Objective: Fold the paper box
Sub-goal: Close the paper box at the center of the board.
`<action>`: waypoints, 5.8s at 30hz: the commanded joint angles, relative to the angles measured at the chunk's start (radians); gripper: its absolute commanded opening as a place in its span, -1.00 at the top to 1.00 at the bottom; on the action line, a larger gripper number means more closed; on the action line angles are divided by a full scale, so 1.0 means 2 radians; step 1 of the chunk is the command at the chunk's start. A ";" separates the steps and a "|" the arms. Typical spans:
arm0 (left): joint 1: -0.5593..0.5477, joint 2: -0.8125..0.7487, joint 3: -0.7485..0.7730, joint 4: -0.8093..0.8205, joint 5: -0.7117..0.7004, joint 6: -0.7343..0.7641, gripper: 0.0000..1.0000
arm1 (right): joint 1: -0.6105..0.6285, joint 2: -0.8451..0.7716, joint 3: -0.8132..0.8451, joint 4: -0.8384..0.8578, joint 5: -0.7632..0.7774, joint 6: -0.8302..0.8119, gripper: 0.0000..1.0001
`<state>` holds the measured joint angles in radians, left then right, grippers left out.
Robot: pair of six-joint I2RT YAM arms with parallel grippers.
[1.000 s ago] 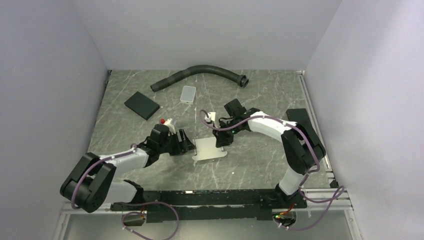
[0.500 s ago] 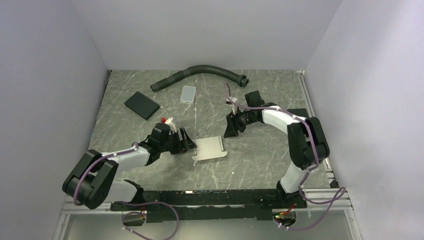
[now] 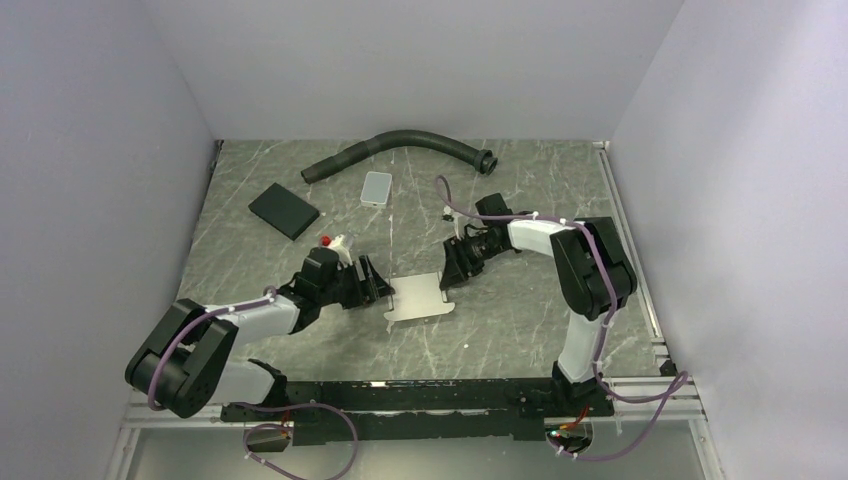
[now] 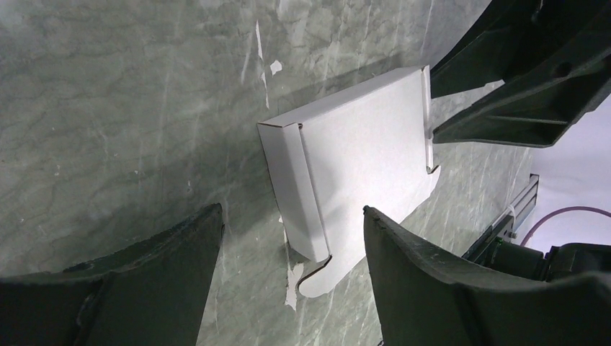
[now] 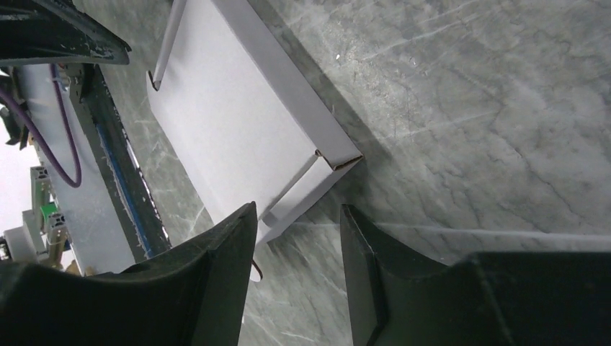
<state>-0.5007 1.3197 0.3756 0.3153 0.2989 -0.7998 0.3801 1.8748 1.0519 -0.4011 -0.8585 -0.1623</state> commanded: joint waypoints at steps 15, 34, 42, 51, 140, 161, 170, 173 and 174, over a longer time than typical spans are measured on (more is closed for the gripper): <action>0.001 0.044 -0.015 0.081 0.038 -0.041 -0.62 | -0.011 0.034 0.020 0.002 0.017 0.023 0.49; 0.000 0.132 -0.035 0.251 0.097 -0.129 -0.22 | -0.027 0.047 0.022 -0.004 -0.011 0.023 0.57; 0.000 0.233 -0.030 0.400 0.131 -0.197 0.50 | -0.027 0.040 0.024 -0.008 -0.017 0.016 0.45; 0.000 0.229 -0.025 0.409 0.127 -0.261 0.60 | -0.050 -0.057 0.044 -0.046 0.000 -0.061 -0.03; 0.057 -0.322 0.012 -0.104 0.048 0.021 -0.99 | 0.158 -0.290 -0.072 -0.007 0.066 -0.370 0.57; 0.024 -0.186 0.002 0.042 0.100 0.052 0.24 | 0.137 -0.185 0.007 -0.100 -0.004 -0.325 0.69; -0.021 -0.133 0.029 0.042 0.092 0.072 0.56 | 0.137 -0.180 0.007 -0.095 0.005 -0.319 0.72; -0.025 -0.134 0.029 0.042 0.094 0.071 0.60 | 0.137 -0.176 0.009 -0.094 0.011 -0.315 0.74; -0.027 -0.135 0.028 0.042 0.093 0.071 0.60 | 0.137 -0.174 0.009 -0.094 0.012 -0.315 0.74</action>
<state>-0.5430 1.0576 0.3878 0.3470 0.4778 -0.6830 0.6575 1.5173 1.0222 -0.5968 -0.8127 -0.8055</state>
